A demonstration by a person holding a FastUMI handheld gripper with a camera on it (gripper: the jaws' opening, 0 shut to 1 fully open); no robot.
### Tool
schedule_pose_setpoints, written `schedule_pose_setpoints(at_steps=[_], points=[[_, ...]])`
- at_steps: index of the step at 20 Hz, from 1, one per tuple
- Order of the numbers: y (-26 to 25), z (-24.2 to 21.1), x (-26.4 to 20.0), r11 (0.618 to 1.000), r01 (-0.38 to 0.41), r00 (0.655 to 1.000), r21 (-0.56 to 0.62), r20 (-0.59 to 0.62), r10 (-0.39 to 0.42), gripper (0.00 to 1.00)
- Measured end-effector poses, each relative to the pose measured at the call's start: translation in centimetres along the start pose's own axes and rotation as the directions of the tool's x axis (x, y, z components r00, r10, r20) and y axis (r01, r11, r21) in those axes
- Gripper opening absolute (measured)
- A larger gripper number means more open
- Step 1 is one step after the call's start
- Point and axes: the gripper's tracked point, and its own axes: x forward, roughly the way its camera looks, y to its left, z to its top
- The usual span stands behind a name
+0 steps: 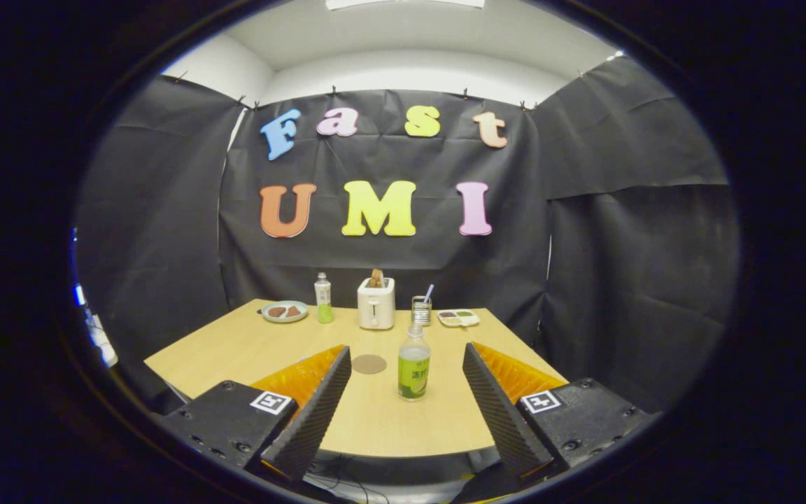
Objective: Take the bottle from table, then pour the juice into the cup, finally place the bottle on the coaster
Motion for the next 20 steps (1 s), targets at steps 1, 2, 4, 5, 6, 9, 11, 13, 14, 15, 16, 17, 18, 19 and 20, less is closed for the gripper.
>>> schedule_pose_setpoints(at_steps=[1,2,4,5,6,9,11,13,14,15,16,17,18,19,20], points=[[0.0,0.0,0.0,1.000,-0.009,1.000,0.016,0.006,0.009,1.00],[-0.1,0.0,0.0,1.000,-0.013,1.000,0.026,0.010,0.012,1.00],[-0.6,-0.1,-0.1,0.999,-0.011,1.000,0.030,0.018,0.011,1.00],[-0.9,-0.1,-0.2,0.999,-0.009,1.000,0.031,0.025,0.008,1.00],[-1.2,-0.1,-0.3,1.000,-0.005,0.999,0.030,0.033,0.004,1.00],[-2.2,-0.3,-0.5,0.999,0.023,0.999,0.029,0.043,-0.024,1.00],[-2.5,-0.4,-0.6,0.999,0.035,0.998,0.011,0.051,-0.036,1.00],[-2.6,-0.6,-0.2,1.000,0.029,0.997,-0.007,0.068,-0.028,1.00],[-2.7,-0.6,0.0,1.000,0.028,0.997,-0.008,0.075,-0.027,1.00],[-3.1,-0.9,0.3,1.000,0.029,0.996,-0.004,0.079,-0.029,1.00],[-3.3,-1.0,0.6,1.000,0.028,0.996,0.000,0.082,-0.028,1.00],[-3.2,-1.1,0.9,1.000,0.019,0.996,0.003,0.086,-0.020,1.00],[-3.4,-1.5,1.2,1.000,0.015,0.997,0.003,0.080,-0.015,1.00],[-4.0,-2.0,1.8,1.000,0.025,0.997,0.007,0.069,-0.025,1.00],[-4.7,-2.7,2.3,0.999,0.042,0.998,0.011,0.045,-0.043,1.00]])
